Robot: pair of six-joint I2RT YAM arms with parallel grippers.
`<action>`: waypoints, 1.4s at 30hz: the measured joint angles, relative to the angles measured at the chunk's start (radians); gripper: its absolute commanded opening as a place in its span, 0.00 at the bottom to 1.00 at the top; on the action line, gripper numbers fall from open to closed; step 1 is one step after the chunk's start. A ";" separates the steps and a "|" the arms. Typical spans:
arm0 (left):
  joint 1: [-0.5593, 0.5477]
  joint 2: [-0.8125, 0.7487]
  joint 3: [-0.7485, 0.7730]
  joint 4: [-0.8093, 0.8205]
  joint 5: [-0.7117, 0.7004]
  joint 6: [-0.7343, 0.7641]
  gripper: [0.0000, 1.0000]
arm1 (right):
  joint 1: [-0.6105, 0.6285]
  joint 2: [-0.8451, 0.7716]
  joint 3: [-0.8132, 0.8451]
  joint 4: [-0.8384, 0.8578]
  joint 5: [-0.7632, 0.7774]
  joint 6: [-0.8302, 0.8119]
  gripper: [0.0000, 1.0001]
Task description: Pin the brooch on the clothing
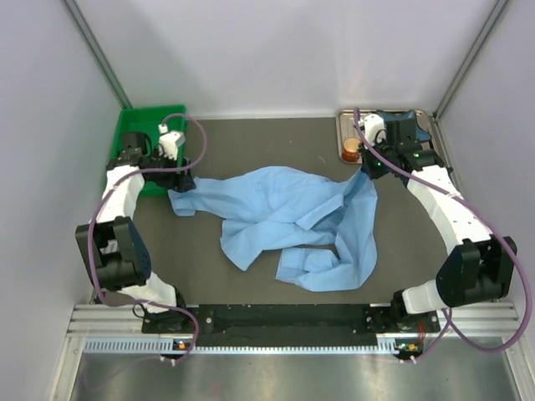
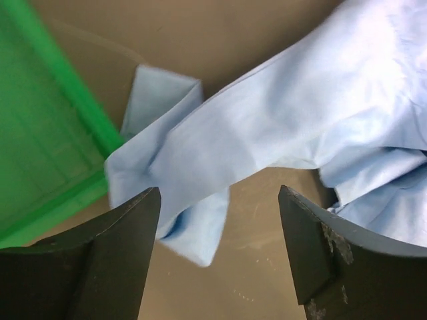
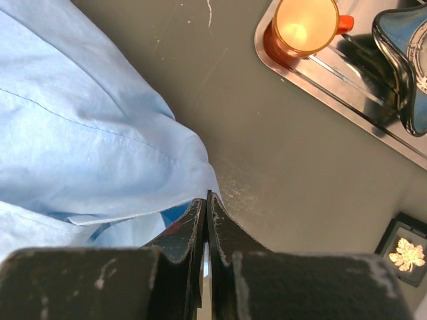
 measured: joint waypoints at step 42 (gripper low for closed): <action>-0.837 -0.126 -0.455 0.471 -0.251 0.378 0.59 | 0.000 0.010 0.003 0.002 -0.051 0.037 0.00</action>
